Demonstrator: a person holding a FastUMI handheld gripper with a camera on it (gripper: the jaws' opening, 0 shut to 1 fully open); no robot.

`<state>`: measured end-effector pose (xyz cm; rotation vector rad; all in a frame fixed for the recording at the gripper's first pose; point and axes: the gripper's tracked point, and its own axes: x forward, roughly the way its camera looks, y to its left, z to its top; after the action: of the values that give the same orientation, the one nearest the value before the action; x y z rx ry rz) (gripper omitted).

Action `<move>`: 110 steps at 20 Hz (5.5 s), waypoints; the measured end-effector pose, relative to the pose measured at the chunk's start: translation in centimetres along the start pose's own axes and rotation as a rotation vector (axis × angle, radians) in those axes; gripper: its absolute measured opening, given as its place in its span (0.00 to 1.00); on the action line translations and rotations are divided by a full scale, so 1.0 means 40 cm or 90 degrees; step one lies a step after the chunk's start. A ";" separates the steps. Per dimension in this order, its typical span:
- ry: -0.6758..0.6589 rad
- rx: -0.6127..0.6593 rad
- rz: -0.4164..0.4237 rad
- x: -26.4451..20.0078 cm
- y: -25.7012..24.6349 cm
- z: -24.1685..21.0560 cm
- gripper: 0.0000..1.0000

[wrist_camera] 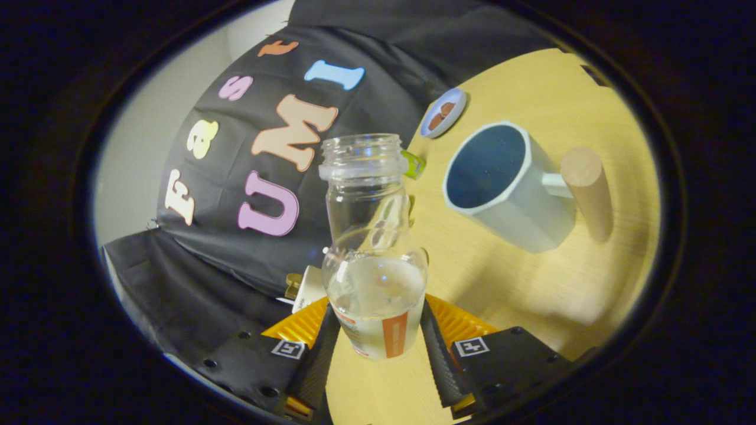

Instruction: Take the bottle from table, then pour the juice into the cup, finally place the bottle on the coaster

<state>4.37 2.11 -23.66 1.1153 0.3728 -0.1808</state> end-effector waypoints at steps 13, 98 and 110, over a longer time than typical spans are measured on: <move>0.027 0.176 0.009 0.016 0.001 0.008 0.76; 0.049 0.445 0.011 0.038 0.099 0.005 0.76; 0.059 0.042 -0.092 0.029 -0.009 -0.056 0.76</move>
<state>4.87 4.02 -25.25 1.1654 0.5336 -0.2705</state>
